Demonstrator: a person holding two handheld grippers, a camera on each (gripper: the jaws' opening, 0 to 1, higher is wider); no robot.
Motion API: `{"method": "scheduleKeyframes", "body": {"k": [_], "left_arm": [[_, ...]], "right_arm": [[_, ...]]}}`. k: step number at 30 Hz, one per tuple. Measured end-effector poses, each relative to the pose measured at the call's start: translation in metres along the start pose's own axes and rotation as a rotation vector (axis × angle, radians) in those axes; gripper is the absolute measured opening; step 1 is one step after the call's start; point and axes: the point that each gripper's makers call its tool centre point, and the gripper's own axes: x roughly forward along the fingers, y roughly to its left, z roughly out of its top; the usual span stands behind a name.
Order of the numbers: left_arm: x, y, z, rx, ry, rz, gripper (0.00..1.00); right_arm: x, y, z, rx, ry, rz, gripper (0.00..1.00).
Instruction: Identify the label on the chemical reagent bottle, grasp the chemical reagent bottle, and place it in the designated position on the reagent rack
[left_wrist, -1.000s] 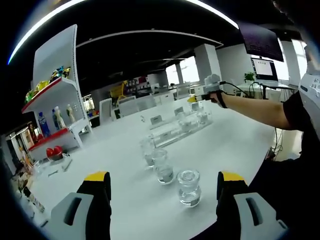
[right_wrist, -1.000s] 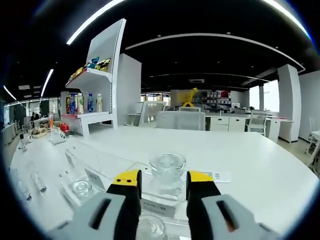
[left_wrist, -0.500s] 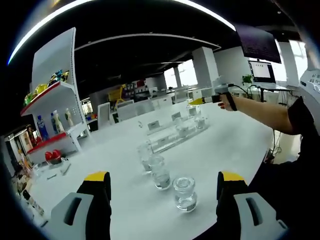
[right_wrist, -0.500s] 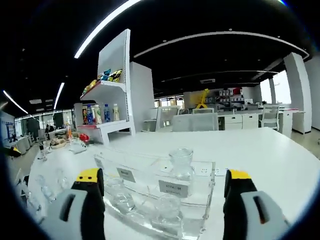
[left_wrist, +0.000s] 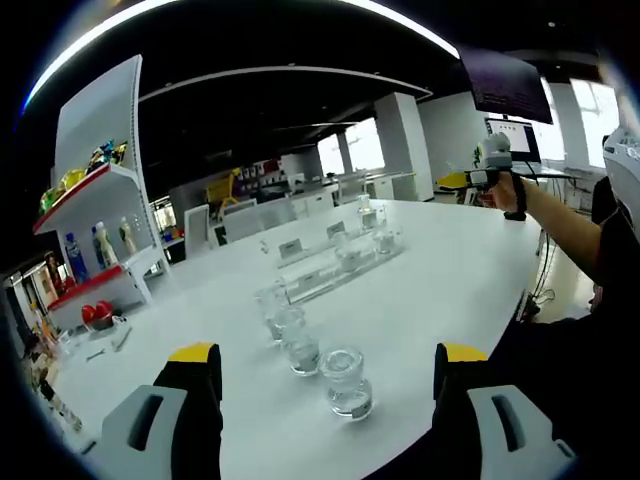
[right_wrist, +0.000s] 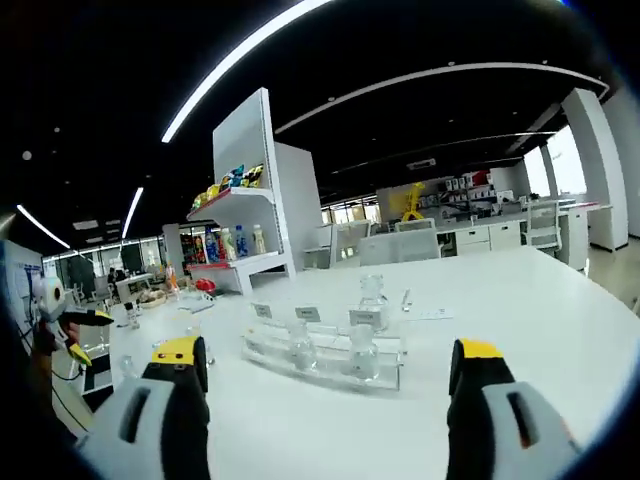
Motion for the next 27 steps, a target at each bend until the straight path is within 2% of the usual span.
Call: {"method": "scheduleKeyframes", "body": {"k": [7,10,14,19,21,27], "left_arm": [[-0.006,-0.005,0.003,0.009,-0.003,0.001,0.87],[-0.007,-0.008,0.006,0.011,-0.007,-0.005,0.87],[-0.007,-0.013,0.008,0.024,-0.006,-0.013,0.87],[-0.007,-0.02,0.013,0.04,-0.012,-0.028,0.87],[-0.007,-0.022,0.014,0.042,-0.012,-0.032,0.87],[-0.007,-0.026,0.015,0.047,-0.01,-0.037,0.87]], "right_arm": [[-0.058,0.001,-0.011,0.066,-0.005,-0.027,0.97],[-0.089,-0.005,-0.006,0.078,-0.027,-0.07,0.97],[-0.119,-0.006,0.0,0.078,-0.038,-0.105,0.97],[-0.147,-0.013,-0.002,0.034,-0.005,-0.146,0.97],[-0.161,-0.018,-0.001,0.02,-0.007,-0.177,0.97],[-0.185,-0.021,0.002,0.031,-0.023,-0.206,0.97]]}}
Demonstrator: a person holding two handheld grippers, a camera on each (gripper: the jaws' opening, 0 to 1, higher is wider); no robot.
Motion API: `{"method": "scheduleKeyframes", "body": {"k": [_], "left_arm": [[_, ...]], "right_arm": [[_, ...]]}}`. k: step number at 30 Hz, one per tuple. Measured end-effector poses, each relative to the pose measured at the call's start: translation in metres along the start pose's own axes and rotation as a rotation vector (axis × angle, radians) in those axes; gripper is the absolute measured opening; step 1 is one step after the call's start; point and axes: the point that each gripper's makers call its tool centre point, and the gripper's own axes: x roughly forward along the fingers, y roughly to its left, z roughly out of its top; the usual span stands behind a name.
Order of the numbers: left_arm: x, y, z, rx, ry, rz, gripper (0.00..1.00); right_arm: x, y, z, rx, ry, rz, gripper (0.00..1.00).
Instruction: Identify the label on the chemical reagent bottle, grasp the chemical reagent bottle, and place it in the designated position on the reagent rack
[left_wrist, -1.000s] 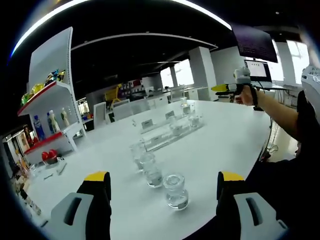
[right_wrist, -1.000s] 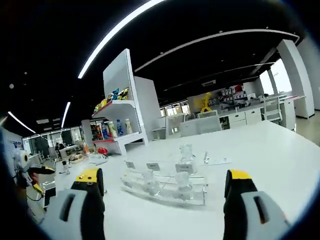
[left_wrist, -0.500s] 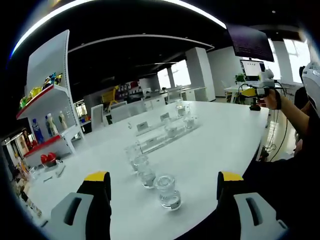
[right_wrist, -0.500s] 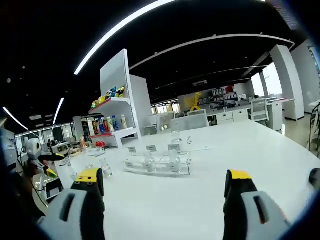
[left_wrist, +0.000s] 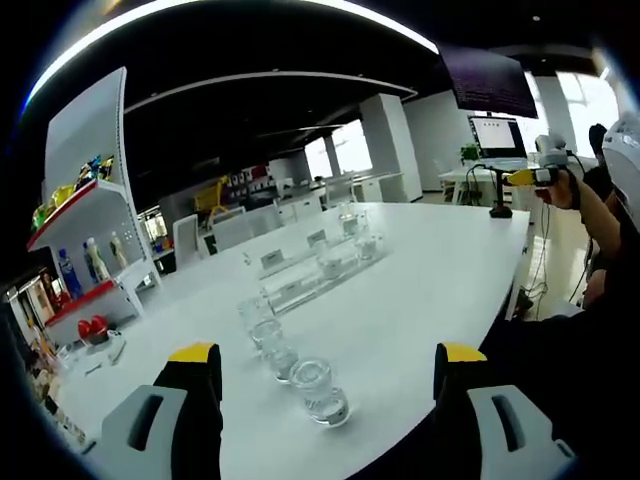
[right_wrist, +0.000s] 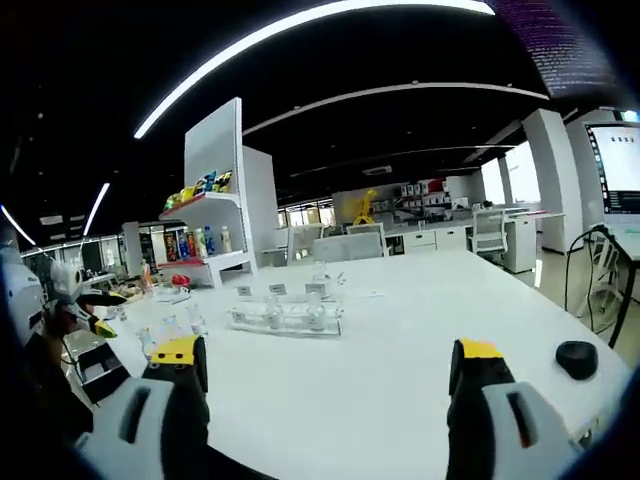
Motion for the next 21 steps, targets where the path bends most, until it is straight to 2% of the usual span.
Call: {"method": "scheduleKeyframes", "body": {"k": [4,7,21], "left_arm": [[0.0,-0.0017,0.0013,0.0,-0.002,0.0,0.87],[0.0003,-0.0034,0.0016,0.006,0.002,-0.001,0.87],[-0.0023,-0.0033,0.0037,0.014,-0.001,0.004,0.87]], "right_arm": [[-0.0075,-0.0001,0.0028,0.008,-0.002,0.0,0.97],[-0.0101,0.0034,0.0039,-0.016,0.005,-0.001,0.97],[-0.0086,0.0041,-0.0003,-0.028,0.02,0.004,0.96]]}}
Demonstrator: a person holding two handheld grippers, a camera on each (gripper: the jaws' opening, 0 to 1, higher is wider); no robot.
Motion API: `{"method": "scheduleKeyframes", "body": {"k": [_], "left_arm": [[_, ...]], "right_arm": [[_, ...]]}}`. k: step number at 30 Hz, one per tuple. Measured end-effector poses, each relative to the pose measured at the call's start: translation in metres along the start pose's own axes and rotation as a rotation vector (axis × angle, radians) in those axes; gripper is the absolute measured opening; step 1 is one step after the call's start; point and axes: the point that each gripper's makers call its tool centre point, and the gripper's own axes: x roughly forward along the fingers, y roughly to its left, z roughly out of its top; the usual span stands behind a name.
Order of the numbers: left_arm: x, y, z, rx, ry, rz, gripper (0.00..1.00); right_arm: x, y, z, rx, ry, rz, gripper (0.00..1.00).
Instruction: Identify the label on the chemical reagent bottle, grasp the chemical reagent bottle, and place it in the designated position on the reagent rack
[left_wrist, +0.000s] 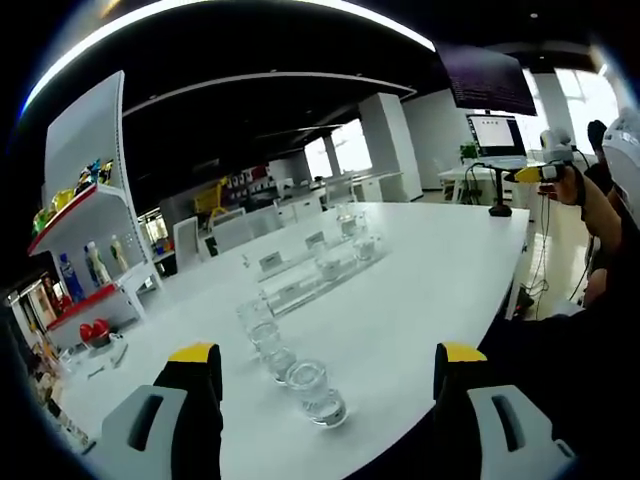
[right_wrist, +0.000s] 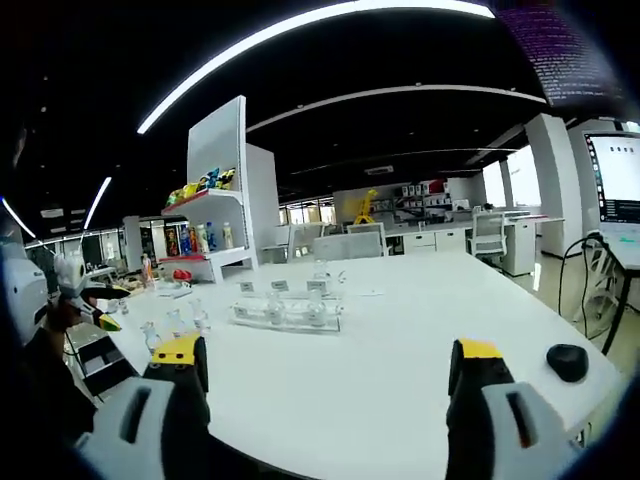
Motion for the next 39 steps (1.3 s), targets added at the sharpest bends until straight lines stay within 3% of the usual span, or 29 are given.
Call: {"method": "scheduleKeyframes", "body": {"k": [39], "left_arm": [[-0.002,0.0014,-0.0013,0.006,0.003,0.008,0.87]], "right_arm": [[0.003,0.0063,-0.0087,-0.038,0.033,0.013,0.94]]}}
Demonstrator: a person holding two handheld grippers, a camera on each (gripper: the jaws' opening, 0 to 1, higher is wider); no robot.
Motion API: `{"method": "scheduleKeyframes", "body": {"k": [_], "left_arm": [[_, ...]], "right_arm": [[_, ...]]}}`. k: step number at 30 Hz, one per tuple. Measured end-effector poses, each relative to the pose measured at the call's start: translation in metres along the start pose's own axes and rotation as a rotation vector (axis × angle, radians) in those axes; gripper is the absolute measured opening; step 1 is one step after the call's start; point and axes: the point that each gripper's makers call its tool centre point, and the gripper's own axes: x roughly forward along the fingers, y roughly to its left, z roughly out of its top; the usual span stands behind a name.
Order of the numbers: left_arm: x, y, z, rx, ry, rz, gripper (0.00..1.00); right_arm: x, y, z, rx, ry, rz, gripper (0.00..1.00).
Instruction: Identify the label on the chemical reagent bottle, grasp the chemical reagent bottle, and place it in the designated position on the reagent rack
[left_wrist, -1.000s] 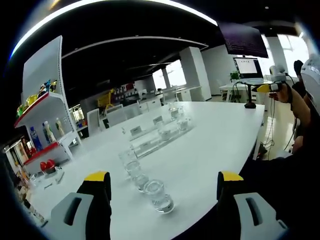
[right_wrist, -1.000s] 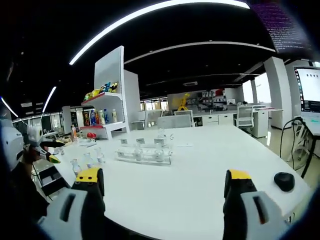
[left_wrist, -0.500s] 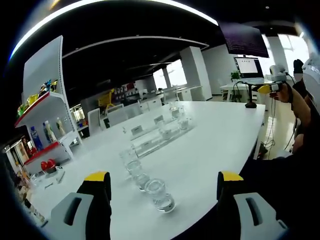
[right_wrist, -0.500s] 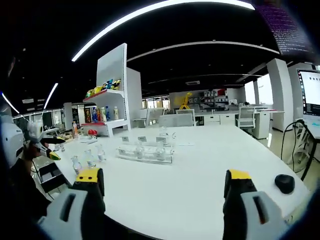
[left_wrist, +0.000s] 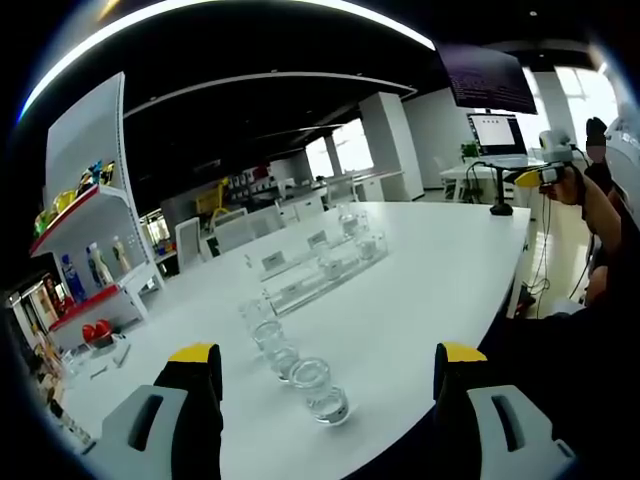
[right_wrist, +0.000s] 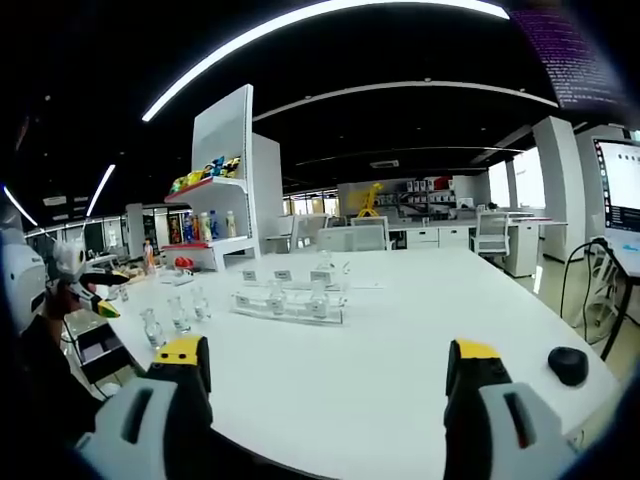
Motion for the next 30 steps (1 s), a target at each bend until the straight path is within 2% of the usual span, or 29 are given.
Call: {"method": "scheduleKeyframes", "body": {"k": [16,21,30], "left_arm": [[-0.006,0.005,0.002,0.007,0.002,0.018,0.87],[-0.008,0.007,0.002,0.009,0.01,0.023,0.87],[-0.009,0.011,0.005,0.012,0.006,0.027,0.87]], "right_arm": [[0.007,0.007,-0.004,-0.022,0.017,0.025,0.93],[0.018,0.014,-0.007,-0.025,0.026,0.048,0.92],[0.045,0.039,-0.009,-0.052,0.046,0.11,0.91]]}}
